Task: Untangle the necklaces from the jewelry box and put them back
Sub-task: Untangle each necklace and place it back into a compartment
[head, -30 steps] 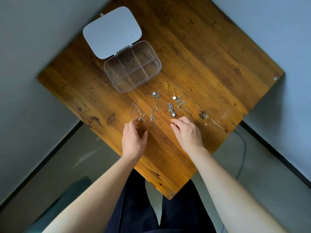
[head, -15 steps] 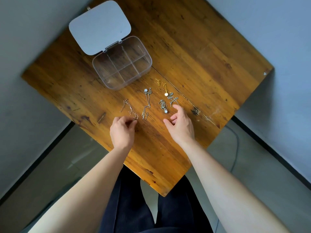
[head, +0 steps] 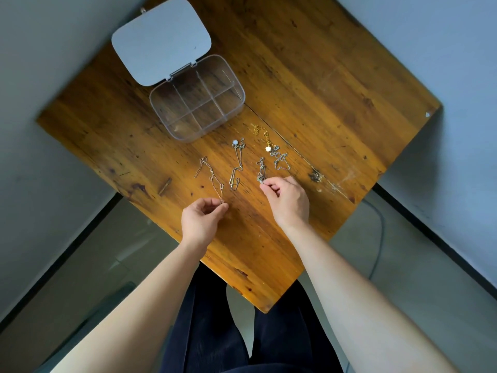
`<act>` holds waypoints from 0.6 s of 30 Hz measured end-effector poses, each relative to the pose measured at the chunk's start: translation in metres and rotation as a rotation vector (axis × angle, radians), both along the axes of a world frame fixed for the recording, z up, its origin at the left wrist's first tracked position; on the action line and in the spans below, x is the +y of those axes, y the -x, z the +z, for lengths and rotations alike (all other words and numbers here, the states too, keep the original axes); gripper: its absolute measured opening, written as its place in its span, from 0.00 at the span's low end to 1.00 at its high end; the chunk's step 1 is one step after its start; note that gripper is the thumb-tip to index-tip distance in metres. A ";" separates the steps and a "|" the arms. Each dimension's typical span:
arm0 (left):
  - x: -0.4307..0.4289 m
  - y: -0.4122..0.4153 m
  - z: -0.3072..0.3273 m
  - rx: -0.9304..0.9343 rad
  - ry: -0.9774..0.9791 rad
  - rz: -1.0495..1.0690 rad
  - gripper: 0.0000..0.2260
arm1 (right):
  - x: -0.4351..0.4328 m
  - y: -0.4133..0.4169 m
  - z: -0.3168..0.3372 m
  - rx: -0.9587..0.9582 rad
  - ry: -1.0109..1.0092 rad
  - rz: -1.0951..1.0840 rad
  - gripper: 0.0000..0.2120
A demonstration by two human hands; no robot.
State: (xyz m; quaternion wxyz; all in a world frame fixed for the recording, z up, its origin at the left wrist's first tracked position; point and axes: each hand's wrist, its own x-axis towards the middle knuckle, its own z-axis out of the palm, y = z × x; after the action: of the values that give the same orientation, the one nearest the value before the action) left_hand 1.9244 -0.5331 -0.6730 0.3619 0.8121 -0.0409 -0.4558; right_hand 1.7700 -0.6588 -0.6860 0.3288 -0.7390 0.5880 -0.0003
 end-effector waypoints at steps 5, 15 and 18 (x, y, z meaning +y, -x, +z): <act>-0.001 -0.004 0.003 0.148 -0.005 0.133 0.03 | -0.002 0.006 0.000 -0.050 -0.023 0.044 0.08; -0.001 -0.009 0.003 0.217 -0.008 0.098 0.02 | -0.010 -0.002 0.008 -0.074 0.208 0.424 0.13; 0.000 -0.010 0.004 0.238 0.004 0.107 0.03 | -0.012 0.000 0.008 -0.072 0.269 0.478 0.11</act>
State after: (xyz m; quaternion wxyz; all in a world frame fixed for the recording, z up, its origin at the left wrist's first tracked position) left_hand 1.9348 -0.5327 -0.6688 0.3897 0.7527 0.0448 -0.5288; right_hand 1.7704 -0.6706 -0.6780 0.2392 -0.8933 0.3795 -0.0270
